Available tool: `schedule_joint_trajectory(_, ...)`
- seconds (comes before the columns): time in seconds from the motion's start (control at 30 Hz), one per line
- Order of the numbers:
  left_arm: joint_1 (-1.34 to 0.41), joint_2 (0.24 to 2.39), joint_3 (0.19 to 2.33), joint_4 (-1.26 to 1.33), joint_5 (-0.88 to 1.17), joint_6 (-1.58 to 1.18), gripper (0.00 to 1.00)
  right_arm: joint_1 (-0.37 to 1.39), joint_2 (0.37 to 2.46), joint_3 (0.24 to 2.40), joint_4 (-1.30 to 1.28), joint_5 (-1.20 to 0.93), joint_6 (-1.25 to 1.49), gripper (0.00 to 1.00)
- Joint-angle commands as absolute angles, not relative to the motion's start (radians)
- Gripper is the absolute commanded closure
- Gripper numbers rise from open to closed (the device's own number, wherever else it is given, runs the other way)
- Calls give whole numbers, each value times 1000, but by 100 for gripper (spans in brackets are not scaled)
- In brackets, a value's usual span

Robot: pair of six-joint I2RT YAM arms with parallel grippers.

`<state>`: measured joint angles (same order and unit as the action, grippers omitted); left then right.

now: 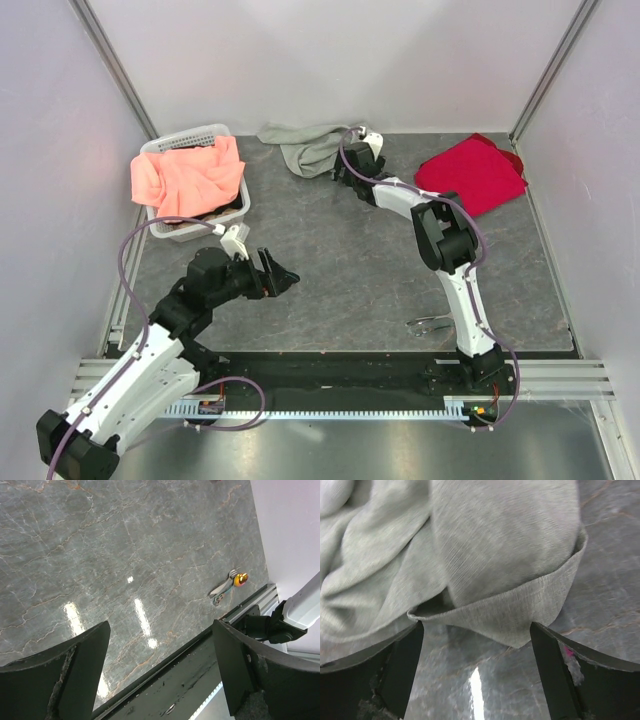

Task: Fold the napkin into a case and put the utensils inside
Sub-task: Pick up the crumpled napkin from the corner of the board, then move the crumpled napkin to the corner of the board.

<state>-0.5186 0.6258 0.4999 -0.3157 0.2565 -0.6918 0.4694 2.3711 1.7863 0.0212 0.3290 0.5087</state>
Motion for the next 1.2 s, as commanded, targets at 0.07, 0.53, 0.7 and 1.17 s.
schedule_joint_trajectory(0.07, -518, 669, 534, -250, 255, -724, 12, 466, 2447, 1919, -37, 500, 585, 21)
schedule_joint_trajectory(0.53, -518, 813, 620, -267, 115, -756, 26, 529, 1849, 1163, 31, -44, 448, 100)
schedule_joint_trajectory(0.7, -518, 942, 660, -278, 109, -745, 13, 607, 1564, 763, 72, -210, 500, 84)
schedule_joint_trajectory(1.17, -554, 1327, 728, -141, 132, -864, 17, 612, 1279, 764, -158, 48, 373, 18)
